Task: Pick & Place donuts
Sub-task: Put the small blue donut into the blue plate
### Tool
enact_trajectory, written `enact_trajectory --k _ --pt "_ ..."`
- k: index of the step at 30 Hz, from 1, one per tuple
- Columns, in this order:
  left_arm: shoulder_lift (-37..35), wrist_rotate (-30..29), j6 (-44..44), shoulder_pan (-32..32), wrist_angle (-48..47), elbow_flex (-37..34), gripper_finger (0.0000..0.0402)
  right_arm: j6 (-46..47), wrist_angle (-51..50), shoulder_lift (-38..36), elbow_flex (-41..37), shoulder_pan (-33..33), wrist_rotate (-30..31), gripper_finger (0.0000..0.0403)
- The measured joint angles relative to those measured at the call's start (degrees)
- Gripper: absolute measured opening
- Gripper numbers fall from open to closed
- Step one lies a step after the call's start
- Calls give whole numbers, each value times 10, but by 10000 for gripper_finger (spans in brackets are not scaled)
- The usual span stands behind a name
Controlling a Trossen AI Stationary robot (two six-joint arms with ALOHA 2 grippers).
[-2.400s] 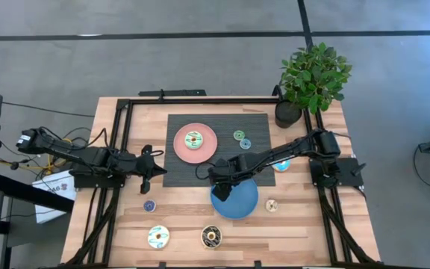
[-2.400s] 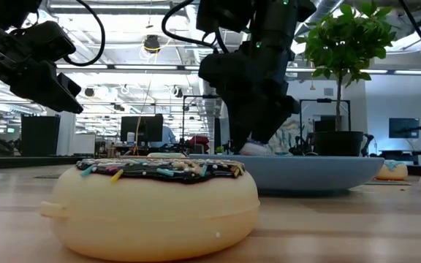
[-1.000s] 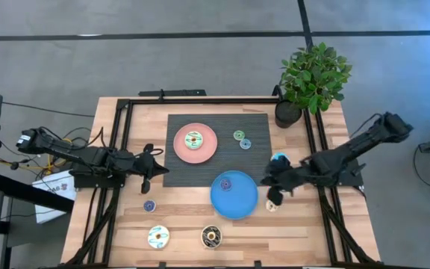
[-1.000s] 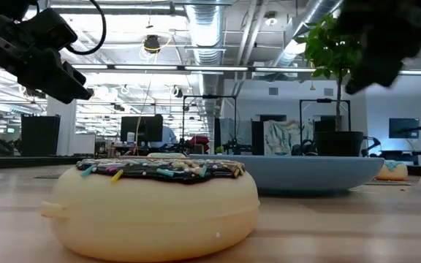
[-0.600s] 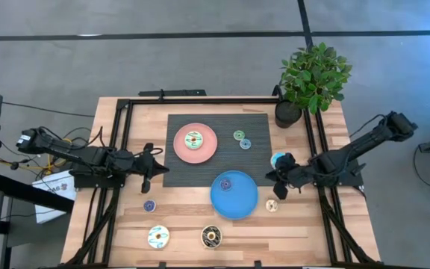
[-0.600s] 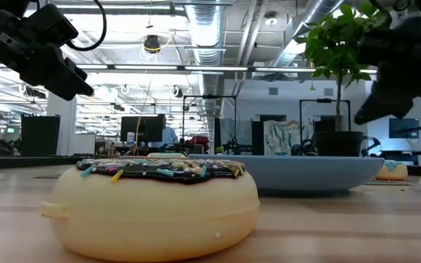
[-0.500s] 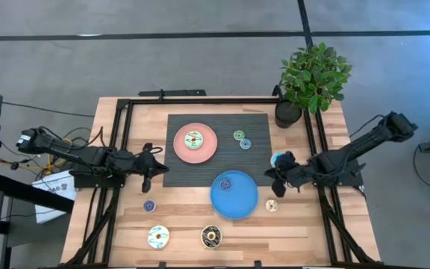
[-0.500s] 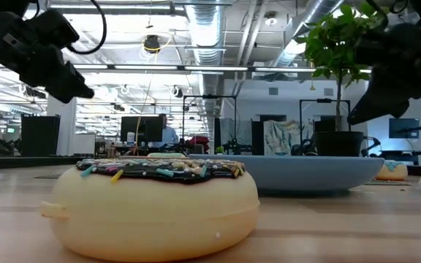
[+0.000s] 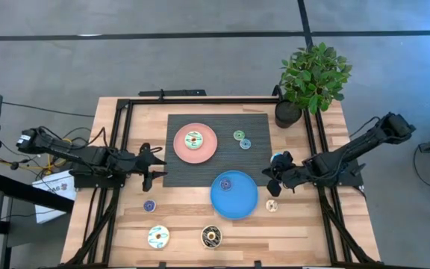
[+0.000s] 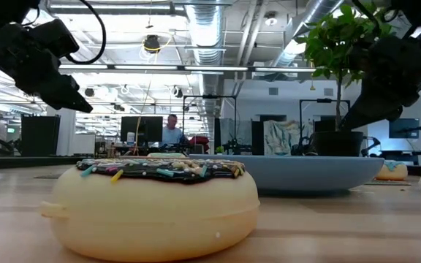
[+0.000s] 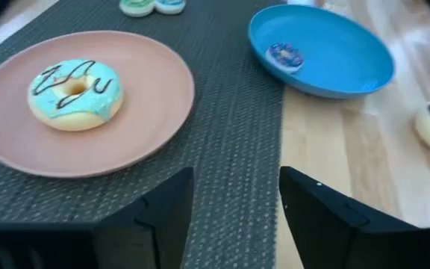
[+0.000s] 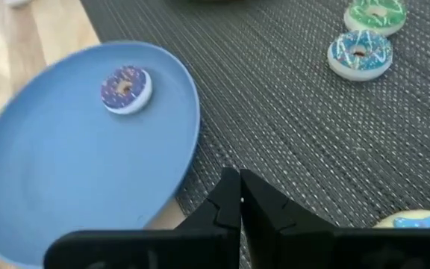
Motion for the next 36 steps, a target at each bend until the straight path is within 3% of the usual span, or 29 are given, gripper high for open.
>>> enact_trajectory --k 7,11,16,20,28,36 --pt "133 -11 -32 -38 -104 114 181 -1 17 44 0 0 0 1" --pt "248 -37 -89 -64 -228 217 181 0 19 66 0 0 0 1" --pt "373 -45 -250 -81 -432 334 181 0 19 75 0 0 -1 1" --pt "436 -34 -405 -106 -552 380 181 -1 19 74 0 1 -4 1" --pt "471 46 -574 -194 -555 385 180 -3 18 74 0 1 -4 1" --pt "472 52 -693 -260 -534 385 180 -16 20 74 0 1 -4 1"
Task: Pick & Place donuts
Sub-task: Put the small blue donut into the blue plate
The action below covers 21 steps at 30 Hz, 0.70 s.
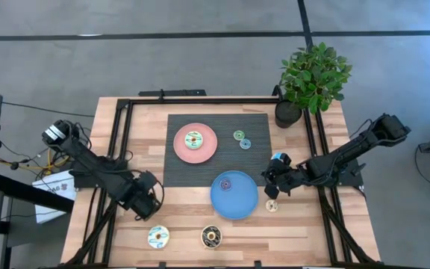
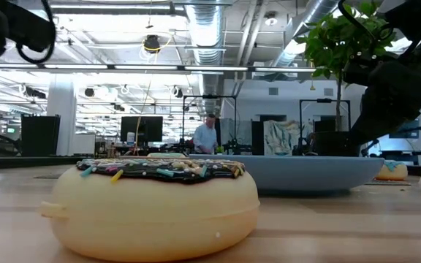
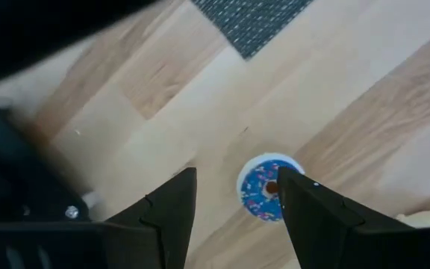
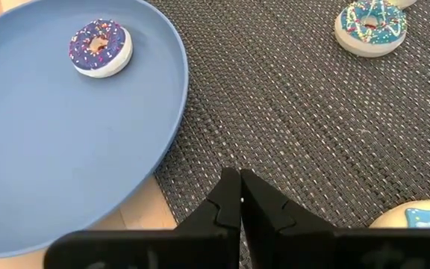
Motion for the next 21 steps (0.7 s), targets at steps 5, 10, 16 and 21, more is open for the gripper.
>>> enact_trajectory --k 5,10,16,21 --pt "0 -12 -24 -10 4 0 181 0 0 0 0 0 0 1" --pt "3 2 -27 -10 2 0 181 1 1 0 0 0 0 1" --pt "28 13 -32 -8 11 -19 187 1 3 0 0 0 -1 1" --pt "50 38 -34 -2 19 -36 218 1 3 0 0 0 -1 1"
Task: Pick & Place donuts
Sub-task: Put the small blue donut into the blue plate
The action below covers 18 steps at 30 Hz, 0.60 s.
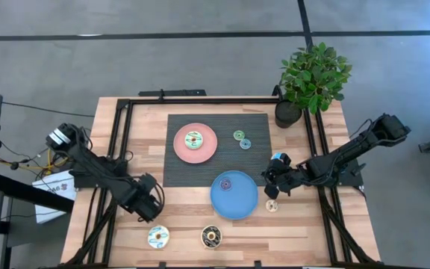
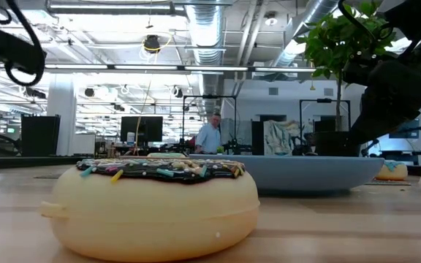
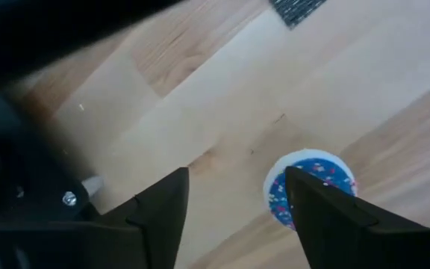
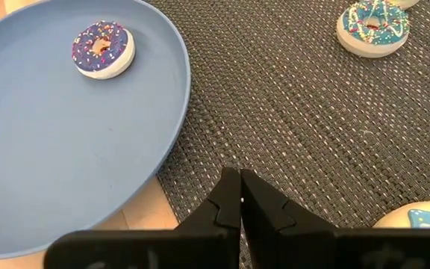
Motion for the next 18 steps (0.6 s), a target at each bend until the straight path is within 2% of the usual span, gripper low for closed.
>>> enact_trajectory --k 11,18 --pt "2 -17 14 1 28 -4 295 0 4 0 0 0 0 1" --pt "2 -47 14 1 83 -4 312 0 11 0 0 0 0 1"
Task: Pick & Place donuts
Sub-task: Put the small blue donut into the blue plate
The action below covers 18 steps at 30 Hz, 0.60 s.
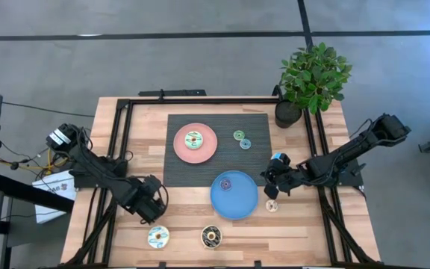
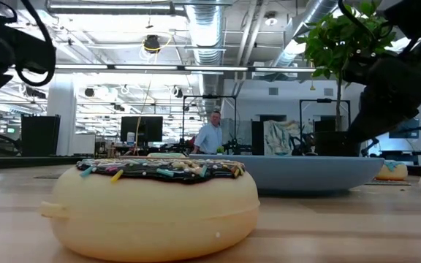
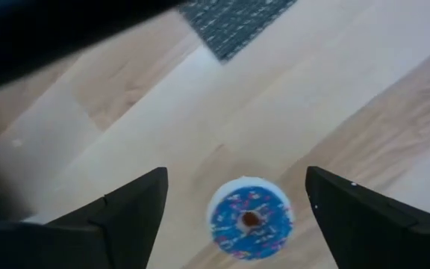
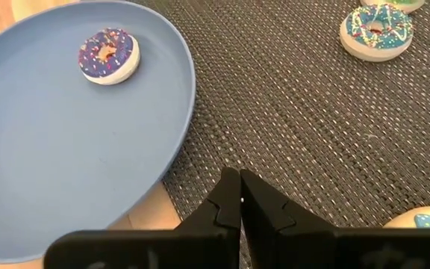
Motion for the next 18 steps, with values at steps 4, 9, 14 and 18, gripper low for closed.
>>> enact_trajectory --k 4,9,14,18 --pt "1 1 0 0 3 -2 313 0 4 0 0 0 0 1" --pt "1 35 5 0 57 -41 313 0 4 0 0 0 0 1" --pt "1 59 -2 0 109 -74 313 0 4 0 0 0 0 1" --pt "1 78 -7 0 106 -80 313 0 6 0 0 0 0 1"
